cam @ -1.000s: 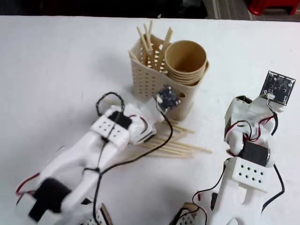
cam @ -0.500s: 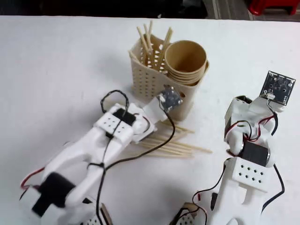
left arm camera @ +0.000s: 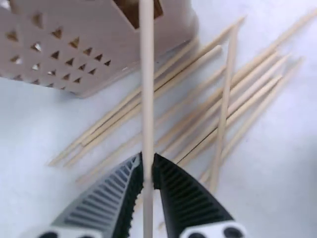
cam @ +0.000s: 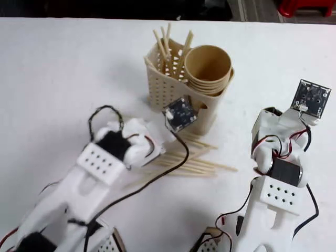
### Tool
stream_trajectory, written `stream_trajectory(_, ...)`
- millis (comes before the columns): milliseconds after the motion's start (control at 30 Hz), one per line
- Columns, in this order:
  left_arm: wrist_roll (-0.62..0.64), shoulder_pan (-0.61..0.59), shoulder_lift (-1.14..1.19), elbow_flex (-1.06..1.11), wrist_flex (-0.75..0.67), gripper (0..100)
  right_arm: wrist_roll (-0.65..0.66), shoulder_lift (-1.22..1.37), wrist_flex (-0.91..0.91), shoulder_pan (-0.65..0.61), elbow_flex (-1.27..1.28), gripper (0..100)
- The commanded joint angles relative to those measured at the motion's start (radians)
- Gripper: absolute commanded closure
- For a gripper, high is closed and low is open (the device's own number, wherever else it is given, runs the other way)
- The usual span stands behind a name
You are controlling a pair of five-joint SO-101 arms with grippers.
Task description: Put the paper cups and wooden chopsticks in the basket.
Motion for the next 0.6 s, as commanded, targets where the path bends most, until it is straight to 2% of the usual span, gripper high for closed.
stream_trajectory(0,-0.014,0.008,-0.165,-0.101,0.028,98,0.012,-0.001,-0.019,0.007,-0.006,98.0)
stream_trajectory(167,0.055,0.008,-0.213,-0.261,0.026,98,0.012,-0.001,-0.019,0.007,-0.006,98.0)
stream_trajectory(233,0.084,0.008,-0.211,-0.322,-0.017,98,0.012,-0.001,-0.019,0.007,-0.006,98.0)
stream_trajectory(367,0.133,0.008,-0.211,-0.359,-0.249,98,0.012,-0.001,-0.019,0.007,-0.006,98.0)
stream_trajectory(567,0.135,0.008,-0.200,-0.356,-0.637,98,0.012,-0.001,-0.019,0.008,-0.006,98.0)
